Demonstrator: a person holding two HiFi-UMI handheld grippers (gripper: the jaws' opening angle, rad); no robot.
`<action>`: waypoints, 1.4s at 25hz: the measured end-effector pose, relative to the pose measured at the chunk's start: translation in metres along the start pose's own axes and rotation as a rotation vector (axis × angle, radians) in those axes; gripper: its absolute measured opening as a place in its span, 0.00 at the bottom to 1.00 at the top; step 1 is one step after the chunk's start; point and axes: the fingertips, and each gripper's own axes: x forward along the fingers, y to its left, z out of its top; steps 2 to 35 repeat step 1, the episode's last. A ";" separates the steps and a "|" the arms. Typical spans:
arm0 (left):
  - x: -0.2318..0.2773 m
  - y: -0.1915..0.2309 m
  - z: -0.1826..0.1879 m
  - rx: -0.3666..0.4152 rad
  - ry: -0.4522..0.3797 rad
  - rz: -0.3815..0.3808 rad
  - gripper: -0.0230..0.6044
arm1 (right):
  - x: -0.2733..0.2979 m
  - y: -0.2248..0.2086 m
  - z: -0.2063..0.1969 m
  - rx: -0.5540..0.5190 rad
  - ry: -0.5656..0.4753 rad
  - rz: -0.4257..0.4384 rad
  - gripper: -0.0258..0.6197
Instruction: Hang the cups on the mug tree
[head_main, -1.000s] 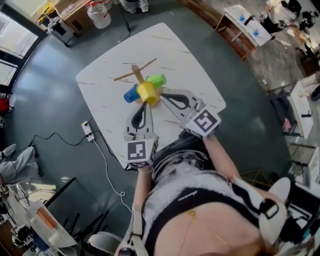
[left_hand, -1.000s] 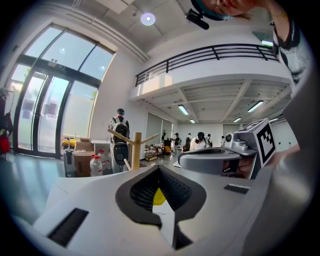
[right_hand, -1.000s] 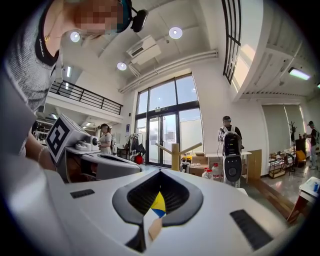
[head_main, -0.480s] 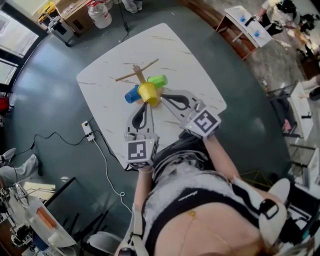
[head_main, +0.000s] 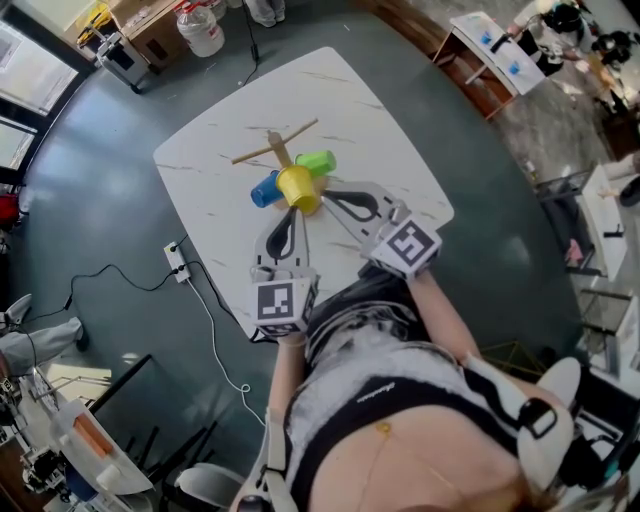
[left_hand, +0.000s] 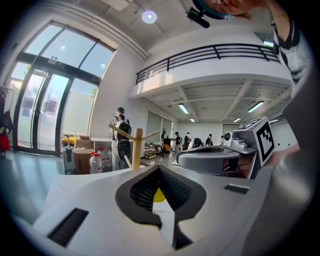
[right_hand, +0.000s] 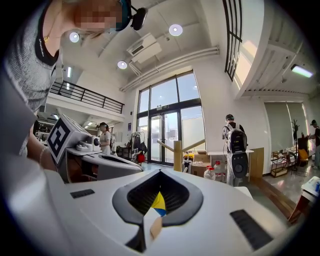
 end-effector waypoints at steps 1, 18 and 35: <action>0.000 -0.001 0.000 0.001 0.002 -0.001 0.04 | 0.000 0.000 0.001 0.000 -0.001 0.000 0.04; 0.000 -0.001 0.000 0.001 0.002 -0.001 0.04 | 0.000 0.000 0.001 0.000 -0.001 0.000 0.04; 0.000 -0.001 0.000 0.001 0.002 -0.001 0.04 | 0.000 0.000 0.001 0.000 -0.001 0.000 0.04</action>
